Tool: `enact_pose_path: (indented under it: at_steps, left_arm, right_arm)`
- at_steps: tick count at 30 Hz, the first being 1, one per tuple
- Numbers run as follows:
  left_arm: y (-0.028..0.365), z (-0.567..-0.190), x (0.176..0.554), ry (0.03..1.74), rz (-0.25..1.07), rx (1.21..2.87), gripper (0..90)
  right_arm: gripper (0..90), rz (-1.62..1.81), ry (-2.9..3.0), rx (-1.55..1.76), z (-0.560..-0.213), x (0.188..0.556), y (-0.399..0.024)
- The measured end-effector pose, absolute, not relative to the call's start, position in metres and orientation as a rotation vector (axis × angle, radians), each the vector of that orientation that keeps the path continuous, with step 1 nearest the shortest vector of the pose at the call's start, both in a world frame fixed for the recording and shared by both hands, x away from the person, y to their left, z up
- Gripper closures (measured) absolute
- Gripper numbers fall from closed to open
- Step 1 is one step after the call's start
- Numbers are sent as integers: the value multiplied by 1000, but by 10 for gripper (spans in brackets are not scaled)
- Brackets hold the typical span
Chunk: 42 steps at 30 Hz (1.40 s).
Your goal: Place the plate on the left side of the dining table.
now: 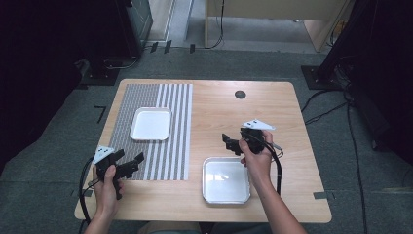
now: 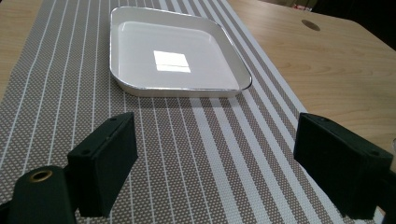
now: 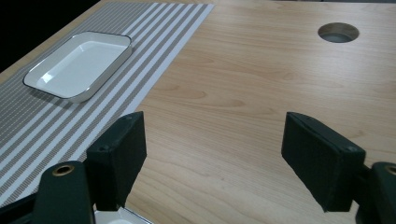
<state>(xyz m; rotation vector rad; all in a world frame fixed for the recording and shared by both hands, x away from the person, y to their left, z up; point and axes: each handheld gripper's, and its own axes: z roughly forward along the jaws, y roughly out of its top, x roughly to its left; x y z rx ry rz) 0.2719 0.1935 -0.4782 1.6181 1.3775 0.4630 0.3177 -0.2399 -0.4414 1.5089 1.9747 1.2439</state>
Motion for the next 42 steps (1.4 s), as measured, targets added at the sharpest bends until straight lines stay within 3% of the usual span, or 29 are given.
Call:
enact_pose_path:
  at_steps: [42]
  left_arm:
    - [238,-500,221,1378,622,1652,108]
  right_arm:
    - [230,1146,1805,1629,-472,246,-348]
